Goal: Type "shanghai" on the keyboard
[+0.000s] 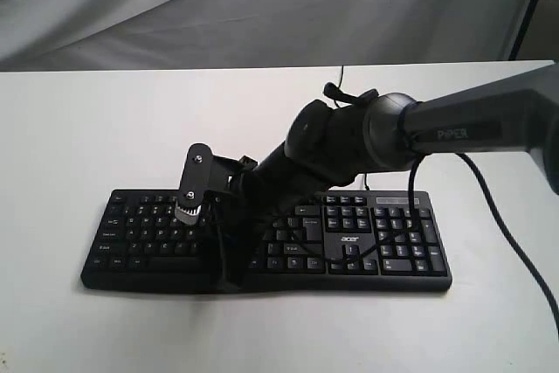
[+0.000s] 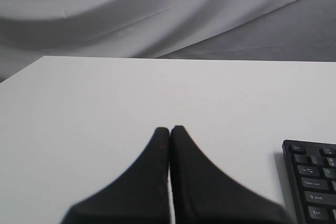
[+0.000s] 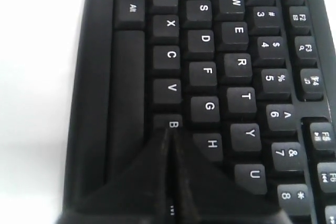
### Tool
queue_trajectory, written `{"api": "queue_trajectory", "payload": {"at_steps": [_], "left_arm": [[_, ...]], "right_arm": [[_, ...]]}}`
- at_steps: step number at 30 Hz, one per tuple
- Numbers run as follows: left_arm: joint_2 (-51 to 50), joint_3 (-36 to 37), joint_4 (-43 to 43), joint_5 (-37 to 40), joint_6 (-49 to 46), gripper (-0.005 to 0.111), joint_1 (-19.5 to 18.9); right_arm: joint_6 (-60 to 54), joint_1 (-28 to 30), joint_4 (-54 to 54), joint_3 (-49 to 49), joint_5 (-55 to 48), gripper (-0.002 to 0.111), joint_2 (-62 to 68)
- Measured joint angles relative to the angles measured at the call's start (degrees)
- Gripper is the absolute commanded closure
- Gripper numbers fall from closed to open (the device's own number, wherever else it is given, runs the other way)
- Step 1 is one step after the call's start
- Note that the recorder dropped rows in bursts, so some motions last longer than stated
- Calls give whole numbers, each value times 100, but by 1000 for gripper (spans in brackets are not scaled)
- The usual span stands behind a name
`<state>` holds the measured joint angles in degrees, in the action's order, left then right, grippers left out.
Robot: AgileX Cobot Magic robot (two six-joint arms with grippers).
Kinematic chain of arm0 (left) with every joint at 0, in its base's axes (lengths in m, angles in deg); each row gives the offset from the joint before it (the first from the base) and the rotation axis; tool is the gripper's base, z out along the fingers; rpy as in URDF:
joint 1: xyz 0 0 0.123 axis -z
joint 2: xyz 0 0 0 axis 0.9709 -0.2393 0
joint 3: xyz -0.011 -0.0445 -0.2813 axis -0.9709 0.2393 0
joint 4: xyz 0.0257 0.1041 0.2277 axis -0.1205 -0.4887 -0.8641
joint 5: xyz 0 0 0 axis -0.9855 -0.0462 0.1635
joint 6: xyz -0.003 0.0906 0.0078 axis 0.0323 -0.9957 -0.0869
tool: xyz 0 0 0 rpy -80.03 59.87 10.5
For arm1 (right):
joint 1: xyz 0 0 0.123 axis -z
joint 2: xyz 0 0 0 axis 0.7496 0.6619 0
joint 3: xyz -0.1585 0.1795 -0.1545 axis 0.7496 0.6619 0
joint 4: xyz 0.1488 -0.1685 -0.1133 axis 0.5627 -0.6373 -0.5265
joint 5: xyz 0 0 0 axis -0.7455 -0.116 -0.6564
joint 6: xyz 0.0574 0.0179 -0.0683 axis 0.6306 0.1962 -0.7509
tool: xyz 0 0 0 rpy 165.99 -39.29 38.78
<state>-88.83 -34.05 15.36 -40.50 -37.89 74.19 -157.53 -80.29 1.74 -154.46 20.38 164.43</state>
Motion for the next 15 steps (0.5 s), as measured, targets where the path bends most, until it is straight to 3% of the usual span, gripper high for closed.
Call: {"api": "queue_trajectory", "payload": {"at_steps": [15], "left_arm": [[0, 0, 0, 0, 0, 106, 0]], "right_arm": [[56, 0, 10, 0, 0, 108, -322]]}}
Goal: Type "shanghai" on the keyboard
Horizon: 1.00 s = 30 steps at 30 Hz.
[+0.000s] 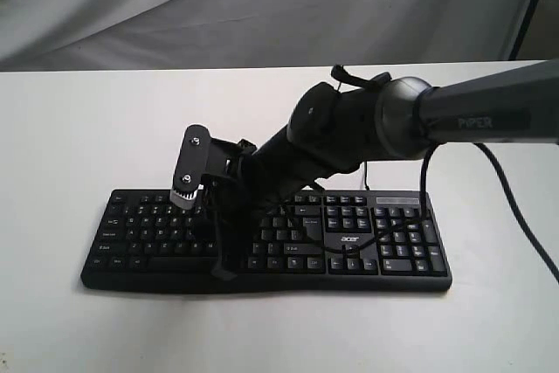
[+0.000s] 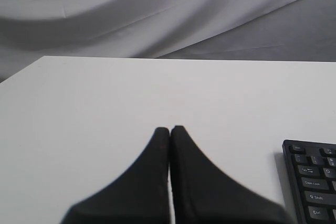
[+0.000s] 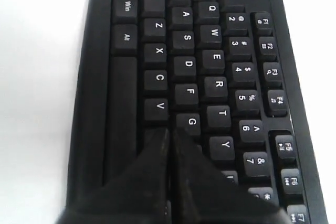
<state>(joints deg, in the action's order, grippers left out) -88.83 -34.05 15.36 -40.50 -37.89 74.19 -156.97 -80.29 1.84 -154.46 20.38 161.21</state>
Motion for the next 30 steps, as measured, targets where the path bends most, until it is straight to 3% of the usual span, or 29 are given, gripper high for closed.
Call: {"api": "queue_trajectory", "payload": {"at_steps": [13, 22, 30], "left_arm": [[0, 0, 0, 0, 0, 106, 0], [0, 0, 0, 0, 0, 106, 0], [0, 0, 0, 0, 0, 106, 0]], "right_arm": [[258, -98, 46, -297, 10, 108, 0], [934, -193, -408, -1118, -234, 108, 490], [1334, -193, -908, -1267, -370, 108, 596]]}}
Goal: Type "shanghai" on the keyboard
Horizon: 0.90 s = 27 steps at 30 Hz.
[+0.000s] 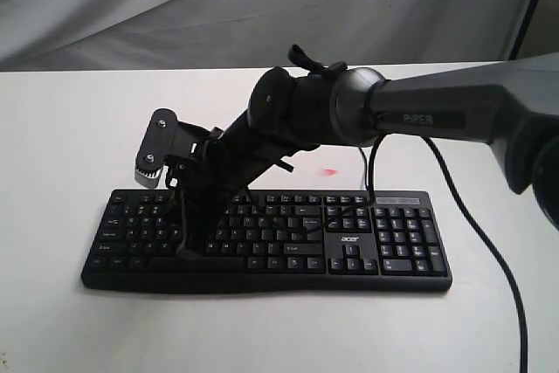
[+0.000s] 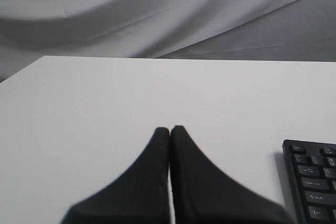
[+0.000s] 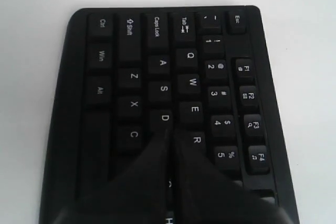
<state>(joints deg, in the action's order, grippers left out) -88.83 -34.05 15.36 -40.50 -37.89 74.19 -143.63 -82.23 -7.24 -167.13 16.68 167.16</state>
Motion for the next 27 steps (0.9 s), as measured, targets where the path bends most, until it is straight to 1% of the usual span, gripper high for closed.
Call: {"api": "queue_trajectory", "payload": {"at_steps": [27], "left_arm": [[0, 0, 0, 0, 0, 106, 0]], "right_arm": [[175, 0, -193, 0, 13, 108, 139]]}}
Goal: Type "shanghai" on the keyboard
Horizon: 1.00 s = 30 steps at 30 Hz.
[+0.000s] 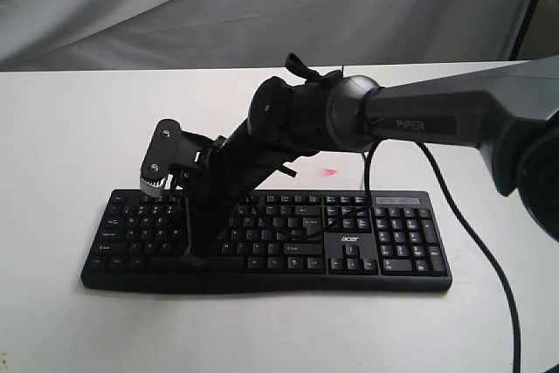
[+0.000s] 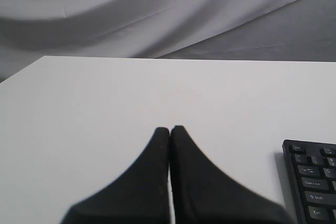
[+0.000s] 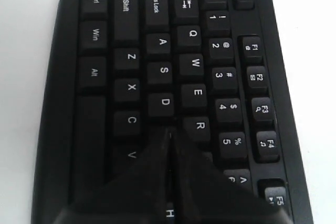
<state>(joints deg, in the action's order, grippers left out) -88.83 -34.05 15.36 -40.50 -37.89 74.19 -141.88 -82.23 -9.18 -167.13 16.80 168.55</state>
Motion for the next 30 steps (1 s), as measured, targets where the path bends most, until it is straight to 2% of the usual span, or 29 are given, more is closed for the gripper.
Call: {"api": "queue_trajectory", "payload": {"at_steps": [30], "left_arm": [[0, 0, 0, 0, 0, 106, 0]], "right_arm": [[0, 0, -112, 0, -77, 108, 48]]}}
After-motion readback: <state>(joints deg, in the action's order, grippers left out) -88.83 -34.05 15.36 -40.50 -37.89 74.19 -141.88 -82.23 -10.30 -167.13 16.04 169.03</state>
